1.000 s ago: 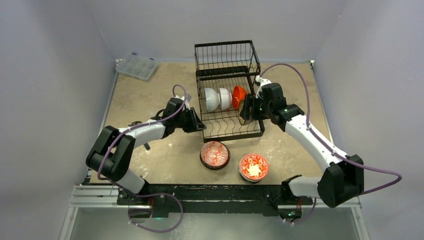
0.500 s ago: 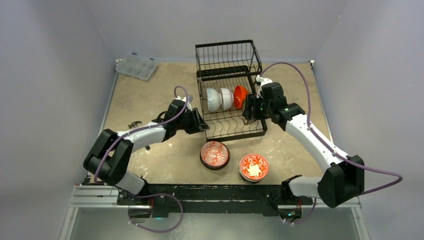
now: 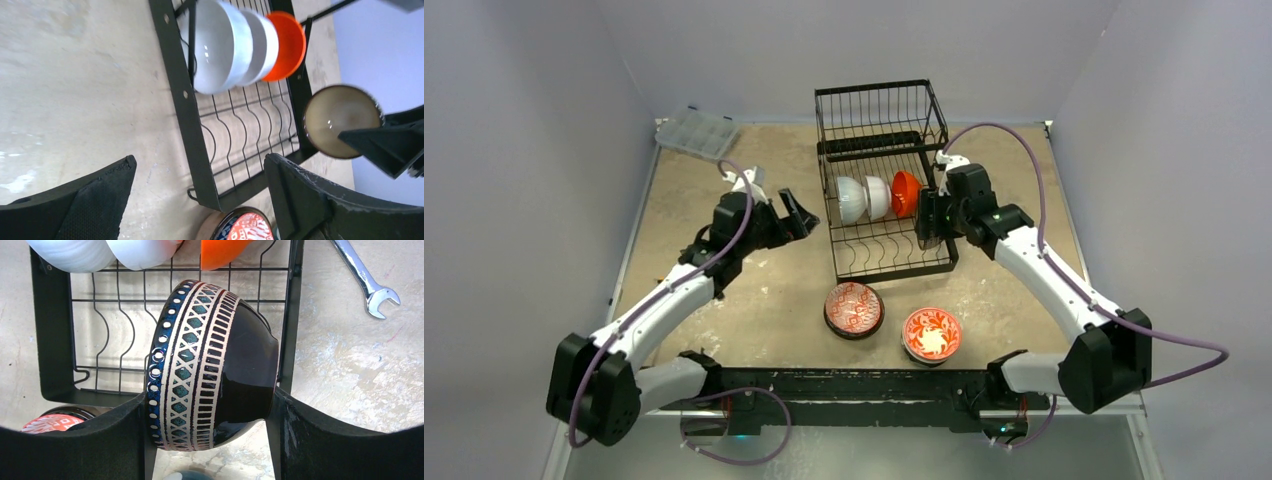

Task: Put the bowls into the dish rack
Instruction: Place the bowl in the dish rack.

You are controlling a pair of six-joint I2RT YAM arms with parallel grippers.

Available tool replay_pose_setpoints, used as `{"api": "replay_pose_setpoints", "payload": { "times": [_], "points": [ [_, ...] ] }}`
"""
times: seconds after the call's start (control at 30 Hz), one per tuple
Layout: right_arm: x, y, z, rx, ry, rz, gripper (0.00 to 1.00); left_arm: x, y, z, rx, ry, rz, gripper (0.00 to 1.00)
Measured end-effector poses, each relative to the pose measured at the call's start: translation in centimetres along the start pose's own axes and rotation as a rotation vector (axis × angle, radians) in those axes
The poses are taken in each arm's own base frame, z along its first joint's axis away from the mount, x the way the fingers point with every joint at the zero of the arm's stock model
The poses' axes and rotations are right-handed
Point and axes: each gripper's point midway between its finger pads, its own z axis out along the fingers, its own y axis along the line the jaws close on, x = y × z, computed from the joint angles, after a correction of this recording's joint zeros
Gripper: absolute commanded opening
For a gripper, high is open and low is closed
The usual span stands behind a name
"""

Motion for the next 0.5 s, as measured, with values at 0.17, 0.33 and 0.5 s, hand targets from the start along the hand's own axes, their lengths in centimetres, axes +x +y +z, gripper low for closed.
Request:
{"api": "replay_pose_setpoints", "payload": {
  "times": [0.17, 0.33, 0.5],
  "points": [
    [0.5, -0.5, 0.3, 0.024, 0.022, -0.01, 0.0, -3.7, 0.6, -2.8, -0.04, -0.155, 0.035, 0.99],
    [1.1, -1.1, 0.9, 0.057, 0.051, -0.022, 0.0, -6.0, 1.0, -4.9, -0.08, -0.267, 0.102, 0.99],
    [1.4, -1.6, 1.5, 0.084, 0.071, -0.039, 0.0, -6.8, 2.2, -5.5, -0.145, -0.303, 0.176, 0.99]
  ]
}}
